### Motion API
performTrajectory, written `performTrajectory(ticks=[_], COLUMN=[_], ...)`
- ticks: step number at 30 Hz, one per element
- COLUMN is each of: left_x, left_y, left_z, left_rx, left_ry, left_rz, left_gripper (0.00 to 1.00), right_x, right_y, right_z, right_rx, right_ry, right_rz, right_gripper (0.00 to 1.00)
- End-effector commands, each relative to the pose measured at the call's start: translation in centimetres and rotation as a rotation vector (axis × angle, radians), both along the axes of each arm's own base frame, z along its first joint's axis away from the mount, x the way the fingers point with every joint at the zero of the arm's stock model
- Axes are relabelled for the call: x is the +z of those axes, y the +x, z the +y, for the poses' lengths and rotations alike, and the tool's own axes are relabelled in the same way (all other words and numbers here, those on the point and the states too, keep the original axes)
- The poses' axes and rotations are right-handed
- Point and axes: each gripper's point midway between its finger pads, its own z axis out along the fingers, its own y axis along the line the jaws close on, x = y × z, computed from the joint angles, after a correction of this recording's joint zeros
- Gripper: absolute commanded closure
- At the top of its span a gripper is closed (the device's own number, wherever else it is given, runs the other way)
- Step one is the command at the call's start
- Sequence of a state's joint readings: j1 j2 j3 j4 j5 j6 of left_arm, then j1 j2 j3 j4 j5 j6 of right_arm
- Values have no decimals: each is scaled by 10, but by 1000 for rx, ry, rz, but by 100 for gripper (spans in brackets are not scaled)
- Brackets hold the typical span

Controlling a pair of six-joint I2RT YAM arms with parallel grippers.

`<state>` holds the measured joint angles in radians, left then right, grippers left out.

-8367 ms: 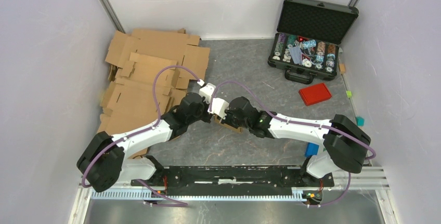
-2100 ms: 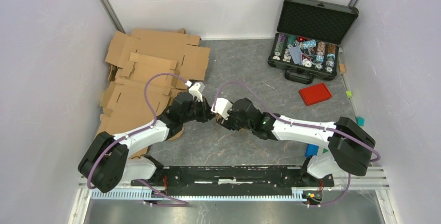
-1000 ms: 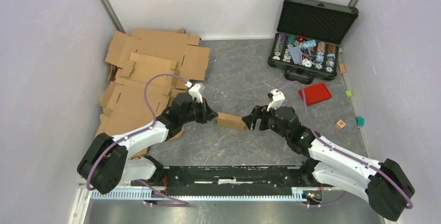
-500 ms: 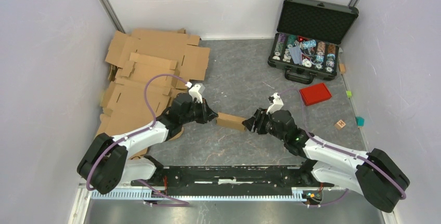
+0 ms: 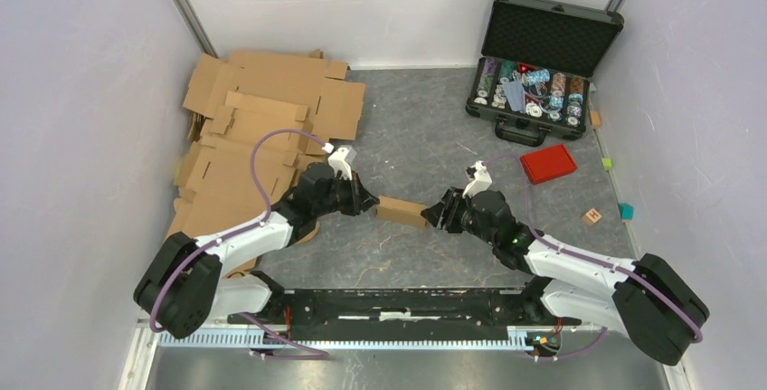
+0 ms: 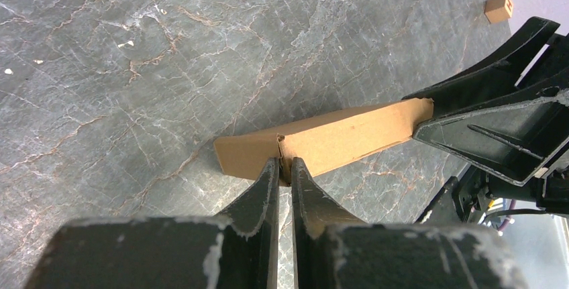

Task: Fold the paper box
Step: Close the paper box at the center of the board.

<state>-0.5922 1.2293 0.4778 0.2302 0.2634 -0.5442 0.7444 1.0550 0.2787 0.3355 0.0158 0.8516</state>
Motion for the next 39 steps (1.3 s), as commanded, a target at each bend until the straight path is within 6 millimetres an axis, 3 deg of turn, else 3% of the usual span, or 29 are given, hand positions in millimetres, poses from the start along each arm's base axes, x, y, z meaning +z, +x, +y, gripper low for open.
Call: performTrajectory(ticks=[1, 9, 15, 17, 23, 29, 32, 36, 37, 39], left_x=[-50, -49, -47, -44, -24, 22, 45, 60, 62, 65], left_y=[-33, -33, -32, -31, -23, 1, 8, 9, 7, -2], left_z=[20, 20, 19, 18, 19, 26, 16, -7, -15, -31], left_rx=[-35, -37, -42, -43, -26, 31, -13, -170, -224, -372], left_ry=[145, 142, 142, 142, 139, 187, 161, 125, 113, 81], left_rz=[136, 134, 127, 119, 72, -43, -100, -177, -192, -242], left_gripper=[86, 86, 81, 77, 52, 46, 40, 28, 22, 1], right_x=[23, 18, 3, 0, -5, -6, -7, -7, -6, -5], right_y=[10, 9, 6, 3, -1, 2, 3, 5, 5, 7], right_z=[6, 8, 4, 5, 9, 9, 10, 12, 13, 14], right_rx=[-7, 15, 22, 32, 67, 67, 72, 81, 84, 90], right_ry=[53, 70, 40, 37, 39, 31, 31, 31, 32, 31], right_rz=[-49, -38, -11, -2, 17, 19, 25, 32, 31, 31], right_gripper=[48, 48, 66, 67, 68, 69, 69, 70, 70, 70])
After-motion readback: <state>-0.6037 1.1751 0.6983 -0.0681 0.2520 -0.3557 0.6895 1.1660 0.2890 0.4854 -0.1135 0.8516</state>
